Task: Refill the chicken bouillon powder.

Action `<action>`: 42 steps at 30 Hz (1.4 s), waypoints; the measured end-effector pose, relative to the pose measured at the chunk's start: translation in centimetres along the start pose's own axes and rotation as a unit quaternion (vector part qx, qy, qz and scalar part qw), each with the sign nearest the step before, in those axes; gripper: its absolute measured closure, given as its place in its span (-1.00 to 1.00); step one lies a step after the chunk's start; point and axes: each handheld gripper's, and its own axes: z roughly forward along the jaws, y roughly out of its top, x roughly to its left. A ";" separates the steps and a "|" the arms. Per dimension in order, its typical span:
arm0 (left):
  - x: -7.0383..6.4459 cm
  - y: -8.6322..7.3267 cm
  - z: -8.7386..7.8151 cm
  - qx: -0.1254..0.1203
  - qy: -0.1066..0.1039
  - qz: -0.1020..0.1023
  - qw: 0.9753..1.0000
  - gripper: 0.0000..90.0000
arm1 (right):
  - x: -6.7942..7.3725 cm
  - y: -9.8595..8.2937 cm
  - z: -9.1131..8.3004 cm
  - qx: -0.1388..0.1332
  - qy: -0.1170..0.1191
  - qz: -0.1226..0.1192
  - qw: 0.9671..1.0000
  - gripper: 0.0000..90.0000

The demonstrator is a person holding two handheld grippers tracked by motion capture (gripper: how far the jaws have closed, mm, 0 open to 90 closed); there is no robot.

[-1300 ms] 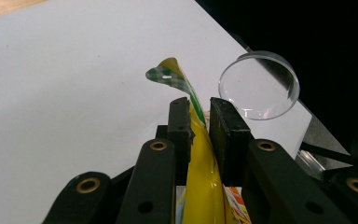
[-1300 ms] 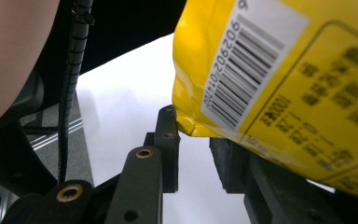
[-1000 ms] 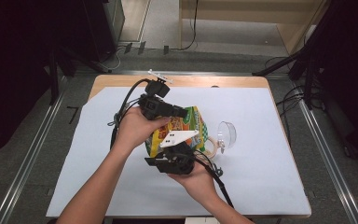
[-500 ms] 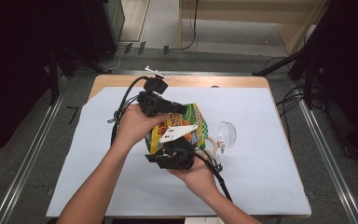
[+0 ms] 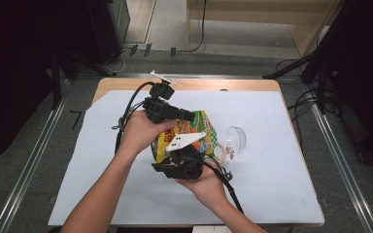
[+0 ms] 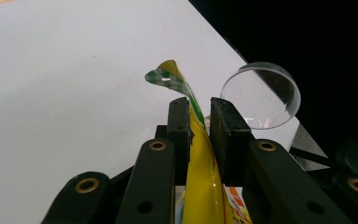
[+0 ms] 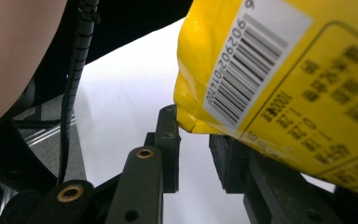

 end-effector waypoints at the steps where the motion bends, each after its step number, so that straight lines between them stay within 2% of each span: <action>1: 0.0 0.0 0.0 -0.001 0.000 -0.001 1.000 0.74 | 0.1 0.0 0.0 0.000 0.000 -0.001 1.000 0.66; 3: -0.2 -0.1 -0.1 -0.003 0.004 -0.003 1.000 0.73 | 0.1 0.0 0.0 -0.002 0.000 -0.001 1.000 0.66; 6: -0.9 -0.1 0.0 0.002 0.020 0.013 1.000 0.74 | 0.1 -0.1 0.1 -0.004 0.002 0.002 1.000 0.67; 14: -1.5 -0.1 -0.2 0.000 0.022 0.019 1.000 0.75 | 0.0 -0.4 0.1 -0.012 0.001 0.001 1.000 0.68; 18: -2.0 -0.2 -0.4 -0.002 0.030 0.025 0.999 0.75 | 0.1 -0.4 0.1 -0.017 0.001 -0.002 1.000 0.68; 24: -2.2 -0.3 -0.4 -0.003 0.028 0.027 0.999 0.75 | 0.2 -0.5 0.1 -0.017 -0.001 -0.003 1.000 0.68; 27: -2.2 -0.2 -0.6 -0.003 0.015 0.018 1.000 0.76 | 0.2 -0.6 0.2 -0.017 -0.003 -0.006 1.000 0.68; 29: -2.3 -0.3 -0.6 -0.003 0.008 0.019 1.000 0.77 | 0.1 -0.7 0.2 -0.017 -0.006 -0.006 1.000 0.69; 42: -3.0 -0.3 -0.5 -0.002 0.005 0.029 1.000 0.76 | 0.0 -1.0 0.3 -0.020 -0.011 -0.004 1.000 0.70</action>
